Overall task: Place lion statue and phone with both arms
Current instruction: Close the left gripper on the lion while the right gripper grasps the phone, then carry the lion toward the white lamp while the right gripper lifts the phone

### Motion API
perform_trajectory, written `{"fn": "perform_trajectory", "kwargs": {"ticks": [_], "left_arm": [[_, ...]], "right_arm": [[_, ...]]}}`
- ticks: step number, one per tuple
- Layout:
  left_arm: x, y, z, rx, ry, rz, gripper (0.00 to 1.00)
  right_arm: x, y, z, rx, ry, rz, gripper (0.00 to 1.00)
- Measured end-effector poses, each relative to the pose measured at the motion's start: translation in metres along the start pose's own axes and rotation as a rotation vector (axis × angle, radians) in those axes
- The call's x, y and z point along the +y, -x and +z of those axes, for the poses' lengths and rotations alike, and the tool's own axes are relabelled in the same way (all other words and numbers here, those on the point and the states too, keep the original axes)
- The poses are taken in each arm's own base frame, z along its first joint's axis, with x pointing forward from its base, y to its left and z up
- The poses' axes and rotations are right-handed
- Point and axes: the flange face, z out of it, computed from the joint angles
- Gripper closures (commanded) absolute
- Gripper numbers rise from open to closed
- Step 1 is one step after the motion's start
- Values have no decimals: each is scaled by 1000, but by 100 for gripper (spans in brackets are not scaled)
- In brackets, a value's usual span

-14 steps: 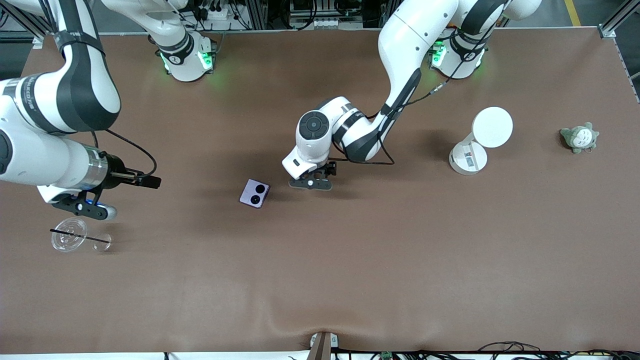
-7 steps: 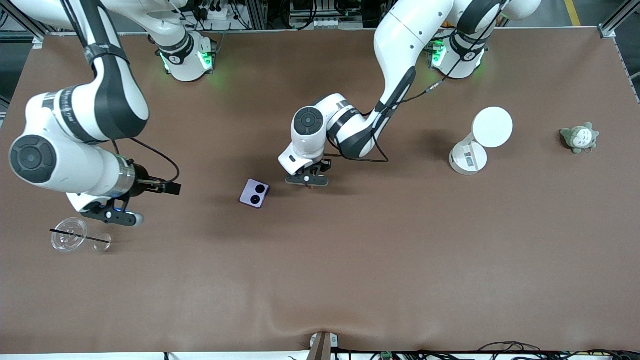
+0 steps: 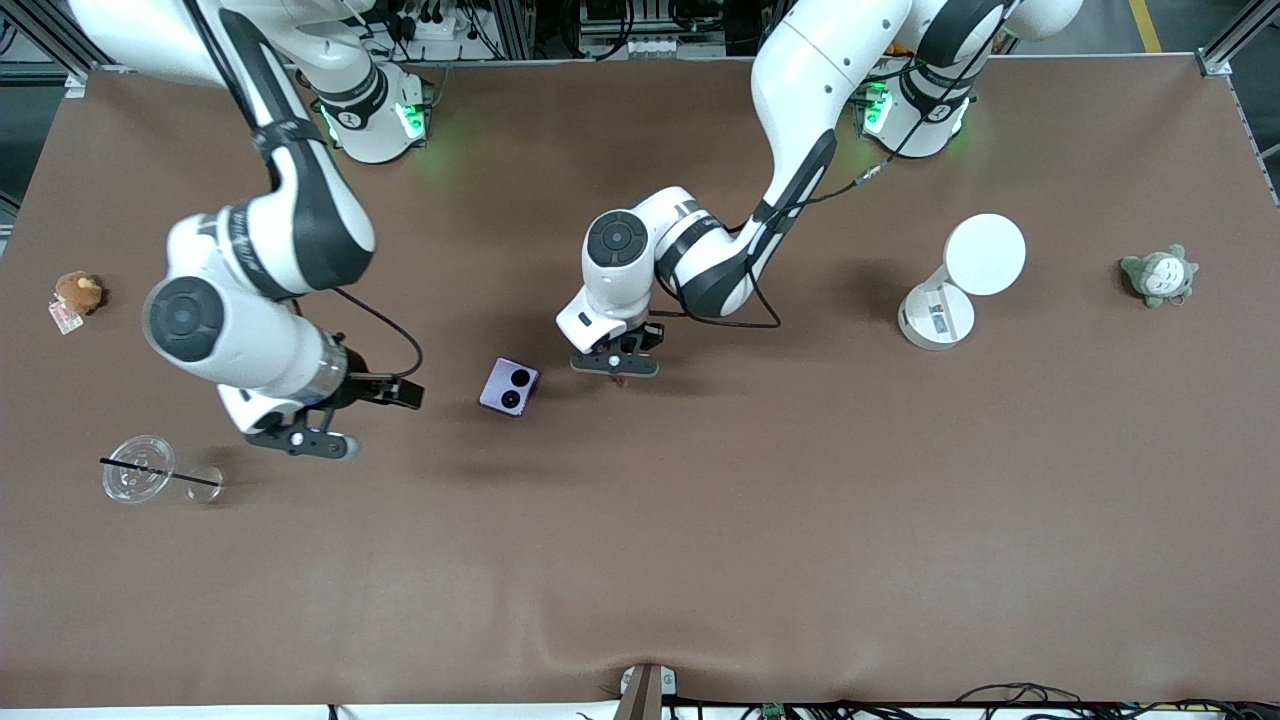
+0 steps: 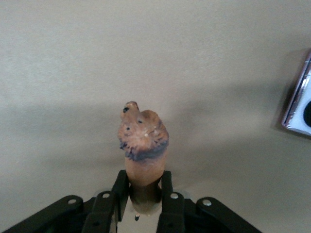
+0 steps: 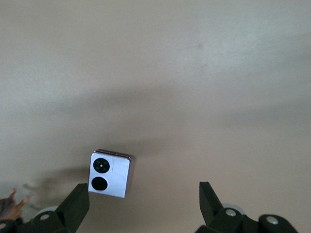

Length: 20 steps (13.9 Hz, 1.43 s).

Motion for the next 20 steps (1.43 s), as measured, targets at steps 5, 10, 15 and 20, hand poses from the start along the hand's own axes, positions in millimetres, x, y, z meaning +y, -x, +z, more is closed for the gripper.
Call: {"fn": "perform_trajectory", "kwargs": {"ticks": [5,10,15,20], "left_arm": [[-22,16,-22,-32,-64,-19,100],[-81,27,-49,-55,-106,2,100],[-132,45,-51,-53,-179,19,100],[-204,59,-58,-26,-150,34,100]], "right_arm": [[-32,24,59,5,1,31,0],[-89,46,125,26,-9,65,0],[-85,47,164,11,44,36,0],[-89,52,174,1,55,62,0]]}}
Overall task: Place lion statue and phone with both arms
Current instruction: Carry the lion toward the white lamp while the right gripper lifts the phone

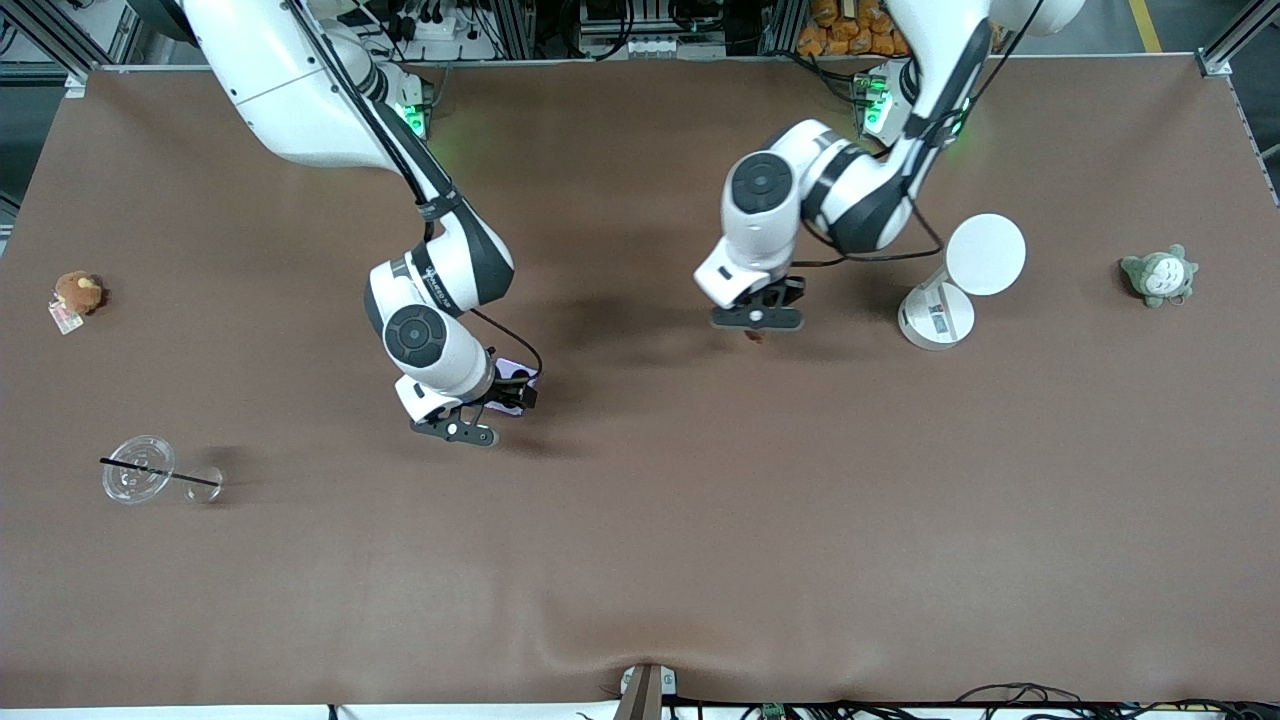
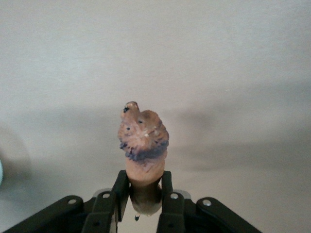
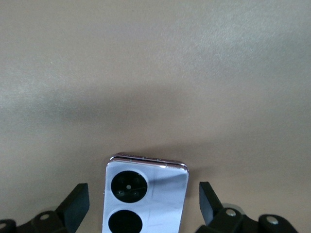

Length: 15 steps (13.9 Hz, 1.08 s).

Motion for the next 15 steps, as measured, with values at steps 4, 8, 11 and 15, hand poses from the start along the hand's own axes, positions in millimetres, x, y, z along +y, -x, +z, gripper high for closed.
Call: {"fn": "perform_trajectory", "kwargs": {"ticks": [4,8,11,15], "left_arm": [[-28,14,1,-9,-8,3,100],[-65,21,20,0,9,56,100],[-108,20,27,-3,14,66,100],[-112,30,35,-10,13,69,100]], "right_arm": [[-6,6,9,-10,9,15,0],[-7,8,15,-17,15,13,0],[-6,9,19,-22,18,14,0],[-5,9,24,-27,26,12,0]]}}
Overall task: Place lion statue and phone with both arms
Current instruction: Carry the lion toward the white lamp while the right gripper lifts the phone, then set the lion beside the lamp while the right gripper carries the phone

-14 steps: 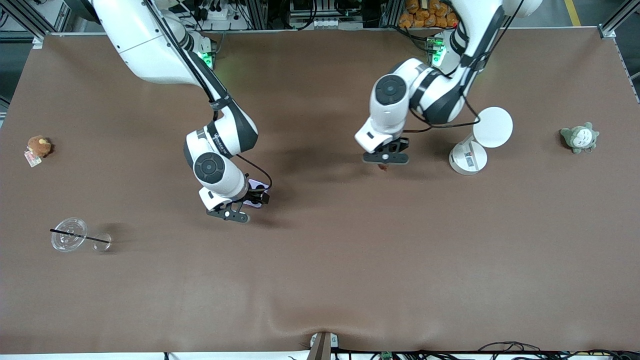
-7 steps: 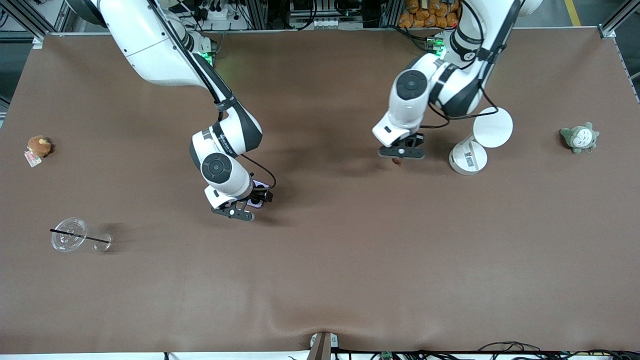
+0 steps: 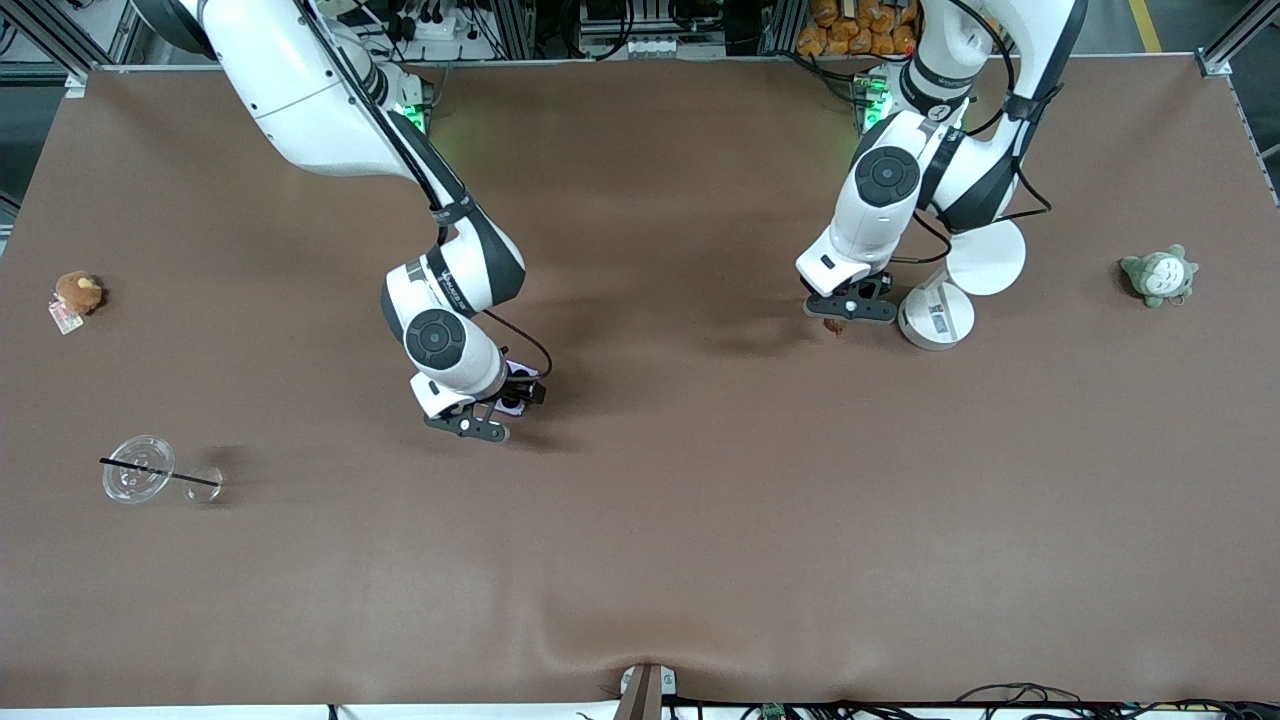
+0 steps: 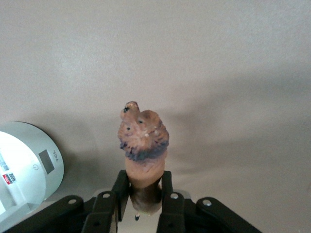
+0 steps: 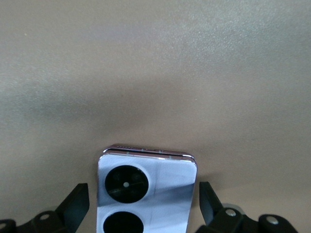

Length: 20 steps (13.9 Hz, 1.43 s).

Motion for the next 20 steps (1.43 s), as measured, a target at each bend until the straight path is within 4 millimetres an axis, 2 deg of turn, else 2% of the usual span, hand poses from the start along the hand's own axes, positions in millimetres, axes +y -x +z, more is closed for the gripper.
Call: {"fn": "perform_trajectory", "kwargs": {"ticks": [6,11,15,17,18,20], "left_arm": [[-9,8,12,-8,2,-12,100],[-28,6,20,5,16,-30,100],[-25,5,37,17,32,-26,100],[-24,6,43,13,34,-25,100],[-24,6,43,12,34,-25,100],[-26,5,44,12,34,-29,99]], "right_arm": [[4,-2,6,-5,10,4,0],[4,-3,8,0,6,25,0],[2,-5,12,17,-9,79,0],[2,-5,12,17,-9,81,48],[1,-5,10,22,-14,81,59],[1,-6,6,24,-14,82,61]]}}
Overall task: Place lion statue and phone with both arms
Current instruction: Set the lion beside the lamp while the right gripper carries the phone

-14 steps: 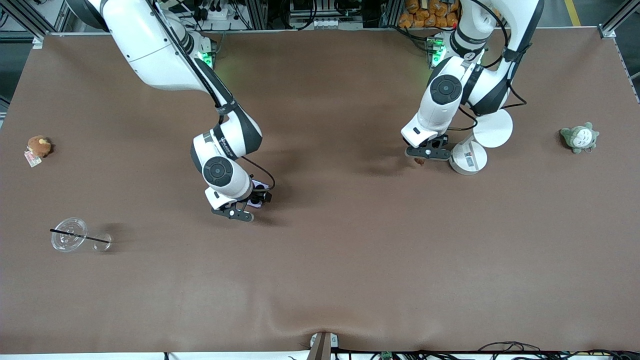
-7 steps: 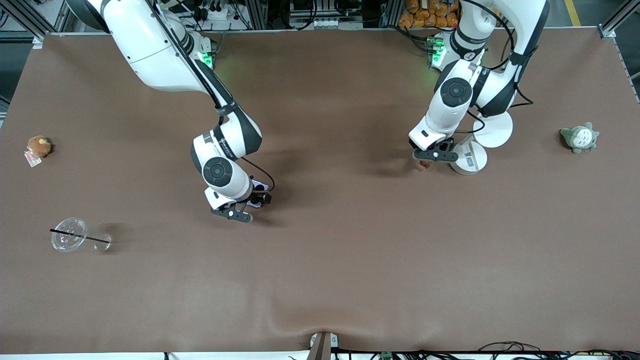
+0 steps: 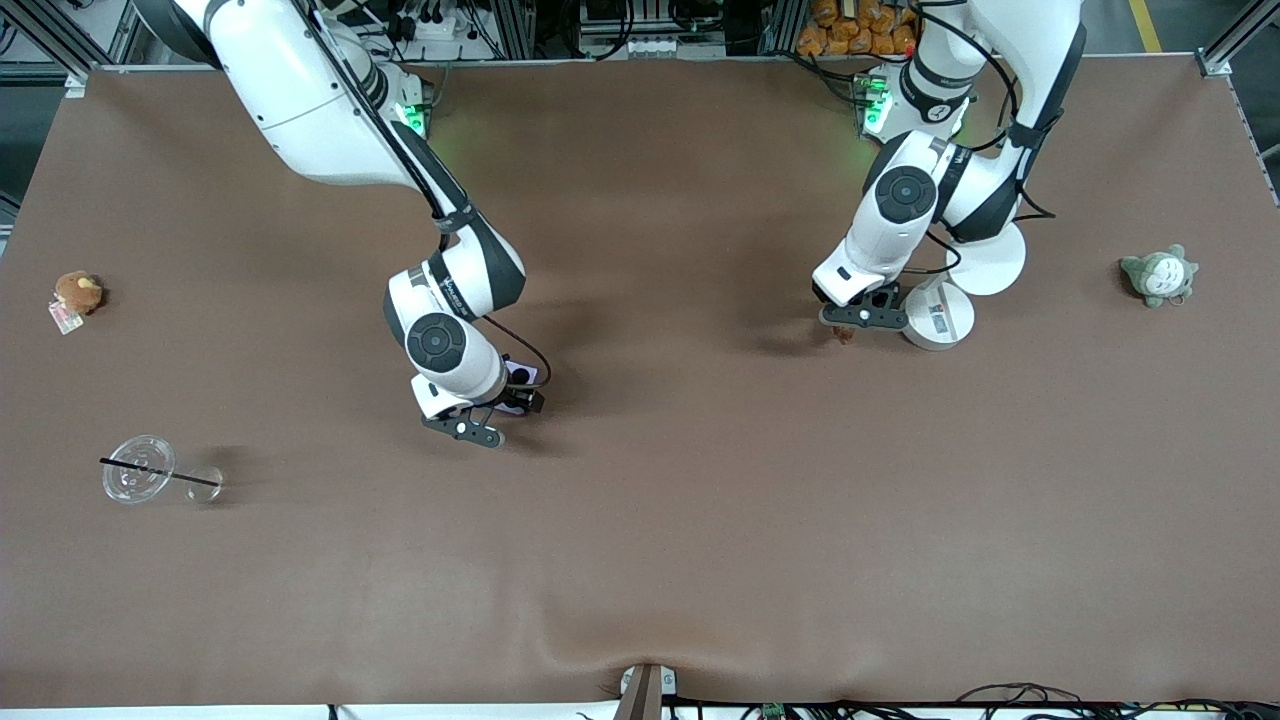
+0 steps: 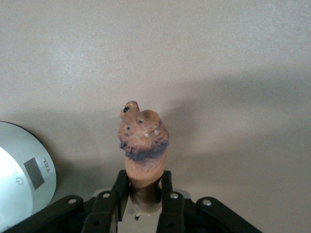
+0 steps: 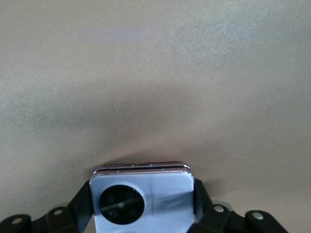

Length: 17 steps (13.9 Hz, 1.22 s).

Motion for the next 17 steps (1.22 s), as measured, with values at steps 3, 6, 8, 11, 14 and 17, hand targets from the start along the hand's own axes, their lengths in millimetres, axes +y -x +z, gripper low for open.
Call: {"fn": "perform_trajectory", "kwargs": {"ticks": [3,6,8,11,14,17], "left_arm": [[-3,0,3,-6,-1,-5,37],[-2,-1,3,-4,0,-5,0],[-1,-3,2,2,3,-3,0],[2,-8,-7,26,10,0,0],[3,-18,-36,34,-2,-3,0],[3,-39,-90,-23,-47,-20,0]], "right_arm": [[2,-3,-1,5,0,5,61],[19,-28,-30,44,-1,-1,61],[52,-57,-68,62,-5,-38,61],[134,-109,-102,81,-10,-107,61],[240,-158,-94,103,-12,-208,61],[297,-182,-70,149,-16,-256,61]]}}
